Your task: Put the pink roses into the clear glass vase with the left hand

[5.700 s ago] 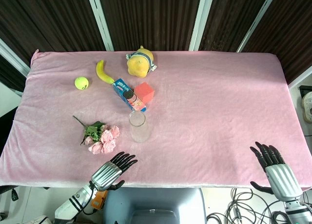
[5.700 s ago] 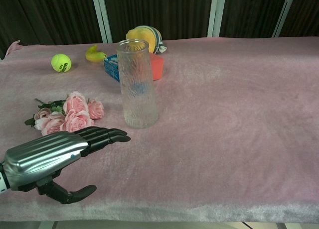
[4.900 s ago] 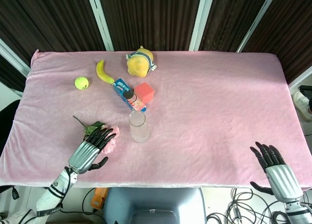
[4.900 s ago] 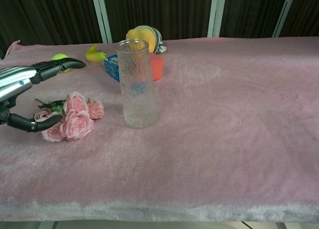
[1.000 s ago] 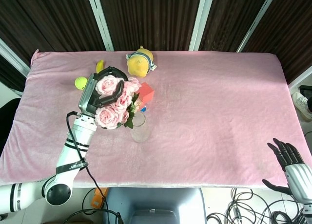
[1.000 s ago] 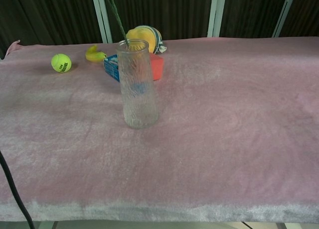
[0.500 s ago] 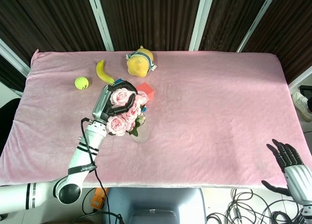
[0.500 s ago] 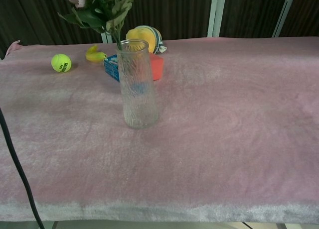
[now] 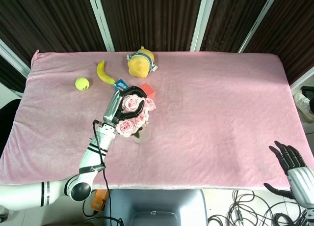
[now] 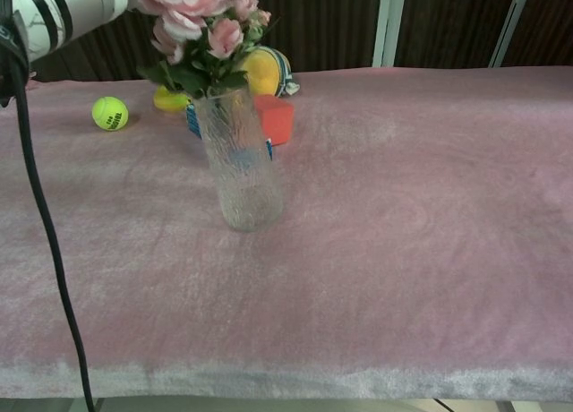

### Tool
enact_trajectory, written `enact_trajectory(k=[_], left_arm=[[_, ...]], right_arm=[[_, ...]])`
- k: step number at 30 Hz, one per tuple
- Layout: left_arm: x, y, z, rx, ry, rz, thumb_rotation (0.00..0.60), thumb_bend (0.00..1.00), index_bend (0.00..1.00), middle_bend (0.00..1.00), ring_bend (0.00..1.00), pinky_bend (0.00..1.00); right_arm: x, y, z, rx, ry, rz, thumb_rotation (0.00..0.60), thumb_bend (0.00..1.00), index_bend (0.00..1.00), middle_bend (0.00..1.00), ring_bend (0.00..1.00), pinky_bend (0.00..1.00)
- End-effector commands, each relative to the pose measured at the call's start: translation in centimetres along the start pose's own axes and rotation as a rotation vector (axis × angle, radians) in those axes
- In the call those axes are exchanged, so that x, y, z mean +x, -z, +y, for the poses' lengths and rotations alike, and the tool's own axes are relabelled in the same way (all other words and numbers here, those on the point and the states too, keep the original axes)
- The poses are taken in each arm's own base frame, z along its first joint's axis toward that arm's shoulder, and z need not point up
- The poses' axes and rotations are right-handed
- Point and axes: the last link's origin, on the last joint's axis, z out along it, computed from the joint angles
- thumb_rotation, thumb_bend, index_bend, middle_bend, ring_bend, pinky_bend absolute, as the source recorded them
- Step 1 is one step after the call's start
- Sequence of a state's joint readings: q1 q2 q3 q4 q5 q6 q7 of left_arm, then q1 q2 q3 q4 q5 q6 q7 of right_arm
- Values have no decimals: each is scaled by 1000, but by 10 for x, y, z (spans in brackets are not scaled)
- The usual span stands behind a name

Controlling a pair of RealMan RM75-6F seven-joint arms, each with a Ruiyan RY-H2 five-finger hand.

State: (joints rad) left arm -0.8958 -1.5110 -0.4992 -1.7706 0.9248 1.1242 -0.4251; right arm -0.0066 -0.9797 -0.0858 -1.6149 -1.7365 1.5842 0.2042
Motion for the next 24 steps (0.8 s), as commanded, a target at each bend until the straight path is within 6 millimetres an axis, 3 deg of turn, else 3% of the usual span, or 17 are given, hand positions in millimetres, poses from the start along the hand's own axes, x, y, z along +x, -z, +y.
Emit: enact_trajectory(k=[1, 5, 15, 20, 24], left_arm=[[-3, -4, 2, -8, 5, 7, 600, 499, 410, 594, 476, 402], [-8, -7, 1, 8, 22, 2, 600, 494, 344, 563, 443, 369], [-14, -9, -13, 103, 16, -41, 600, 437, 21, 250, 112, 156], [-12, -7, -8, 98, -12, -68, 600, 357, 0, 21, 0, 29], [-7, -3, 0, 81, -11, -92, 600, 293, 0, 0, 0, 0]], right_arm=[[0, 0, 0, 2, 0, -4, 600, 218, 0, 0, 0, 0], [1, -1, 1, 1, -4, -1, 600, 218, 0, 0, 0, 0], [3, 2, 1, 8, -9, 7, 600, 218, 0, 0, 0, 0], [3, 3, 1, 10, -9, 8, 600, 218, 0, 0, 0, 0], [2, 2, 1, 12, -7, 6, 600, 218, 0, 0, 0, 0]])
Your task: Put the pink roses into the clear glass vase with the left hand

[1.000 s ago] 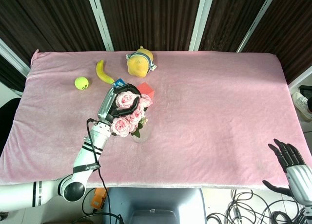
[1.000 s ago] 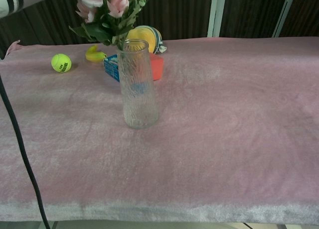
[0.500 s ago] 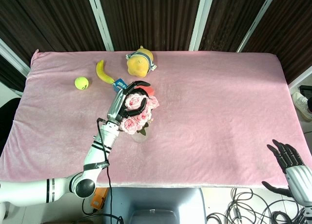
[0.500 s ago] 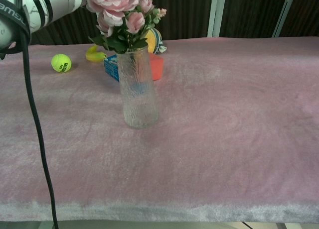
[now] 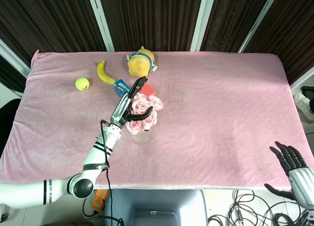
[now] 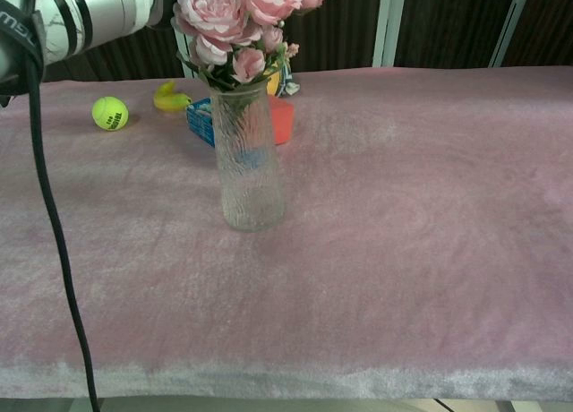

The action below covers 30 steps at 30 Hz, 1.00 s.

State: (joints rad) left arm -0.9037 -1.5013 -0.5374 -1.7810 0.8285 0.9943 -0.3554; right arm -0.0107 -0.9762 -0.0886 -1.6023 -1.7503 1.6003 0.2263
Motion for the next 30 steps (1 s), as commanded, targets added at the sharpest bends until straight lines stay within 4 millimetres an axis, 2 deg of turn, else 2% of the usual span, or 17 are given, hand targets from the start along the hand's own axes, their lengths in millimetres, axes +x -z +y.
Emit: enact_trajectory(k=[1, 10, 14, 16, 19, 21, 22, 26, 28, 30], left_arm=[[4, 4, 5, -10, -11, -18, 600, 283, 0, 0, 0, 0], [19, 23, 32, -89, -28, -32, 600, 258, 0, 0, 0, 0], [40, 52, 44, -156, -134, 1, 600, 256, 0, 0, 0, 0], [55, 75, 43, -168, -256, 7, 600, 267, 0, 0, 0, 0], [78, 117, 29, -134, -422, 8, 600, 349, 0, 0, 0, 0], [94, 157, 7, -86, -538, -4, 600, 396, 0, 0, 0, 0], [104, 180, -6, -67, -604, 2, 600, 401, 0, 0, 0, 0], [140, 250, -59, 46, -907, 18, 600, 404, 0, 0, 0, 0], [154, 274, -82, 147, -1038, 42, 600, 406, 0, 0, 0, 0], [160, 290, -103, 223, -1146, 94, 600, 411, 0, 0, 0, 0]], right_arm=[[0, 0, -1, 1, 1, -1, 600, 219, 0, 0, 0, 0], [-2, 0, -3, 16, 3, 6, 600, 218, 0, 0, 0, 0], [-3, 0, -2, 11, 9, 3, 600, 218, 0, 0, 0, 0], [-4, 1, -3, 7, 13, 1, 600, 218, 0, 0, 0, 0], [-4, 1, -3, -1, 20, 3, 600, 218, 0, 0, 0, 0], [-6, 0, -3, -7, 31, 4, 600, 218, 0, 0, 0, 0], [-7, -2, -3, -15, 34, 3, 600, 218, 0, 0, 0, 0], [-11, -5, -6, -25, 51, -1, 600, 218, 0, 0, 0, 0], [-13, -4, -9, -24, 64, 0, 600, 218, 0, 0, 0, 0], [-17, -5, -12, -27, 79, -2, 600, 218, 0, 0, 0, 0]])
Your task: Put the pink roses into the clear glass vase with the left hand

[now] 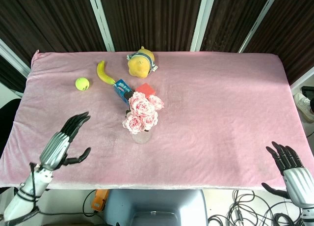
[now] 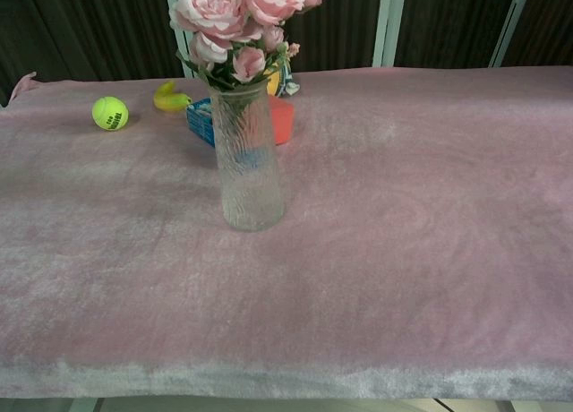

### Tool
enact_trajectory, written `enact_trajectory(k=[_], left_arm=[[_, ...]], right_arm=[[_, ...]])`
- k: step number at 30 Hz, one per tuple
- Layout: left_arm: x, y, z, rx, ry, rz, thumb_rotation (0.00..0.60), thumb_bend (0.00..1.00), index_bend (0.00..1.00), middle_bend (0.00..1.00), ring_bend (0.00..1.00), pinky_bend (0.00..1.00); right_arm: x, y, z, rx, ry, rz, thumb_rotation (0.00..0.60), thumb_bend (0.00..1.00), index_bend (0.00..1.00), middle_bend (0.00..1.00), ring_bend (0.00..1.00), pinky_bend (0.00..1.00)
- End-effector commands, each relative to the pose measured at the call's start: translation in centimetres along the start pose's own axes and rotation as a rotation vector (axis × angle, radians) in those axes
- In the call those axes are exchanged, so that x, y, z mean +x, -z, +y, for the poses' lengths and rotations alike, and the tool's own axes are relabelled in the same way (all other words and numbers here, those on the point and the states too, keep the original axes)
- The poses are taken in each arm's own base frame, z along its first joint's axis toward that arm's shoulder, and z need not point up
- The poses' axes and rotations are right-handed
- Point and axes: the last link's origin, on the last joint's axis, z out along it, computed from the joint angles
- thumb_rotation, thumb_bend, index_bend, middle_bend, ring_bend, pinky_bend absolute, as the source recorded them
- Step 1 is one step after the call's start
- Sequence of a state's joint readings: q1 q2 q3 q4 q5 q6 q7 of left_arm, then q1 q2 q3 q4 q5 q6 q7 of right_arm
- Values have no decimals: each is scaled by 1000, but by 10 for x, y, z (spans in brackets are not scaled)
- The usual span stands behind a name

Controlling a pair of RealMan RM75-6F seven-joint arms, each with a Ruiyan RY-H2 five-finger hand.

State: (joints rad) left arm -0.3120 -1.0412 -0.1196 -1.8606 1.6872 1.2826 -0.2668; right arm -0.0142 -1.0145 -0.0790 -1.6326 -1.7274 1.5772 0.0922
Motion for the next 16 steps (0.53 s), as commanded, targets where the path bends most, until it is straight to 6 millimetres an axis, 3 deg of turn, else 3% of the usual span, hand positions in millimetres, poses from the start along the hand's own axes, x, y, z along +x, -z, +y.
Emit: enact_trajectory(k=[1, 8, 16], left_arm=[[-12, 78, -68, 239, -378, -2, 600, 413, 0, 0, 0, 0], [-42, 90, -82, 170, -473, 69, 600, 419, 0, 0, 0, 0], [-46, 84, -87, 178, -520, 98, 600, 421, 0, 0, 0, 0]], right_arm=[[-6, -2, -6, -4, 15, -3, 600, 218, 0, 0, 0, 0], [-19, -13, -11, -27, 49, -40, 600, 218, 0, 0, 0, 0], [-16, -11, -9, -37, 46, -29, 600, 218, 0, 0, 0, 0]])
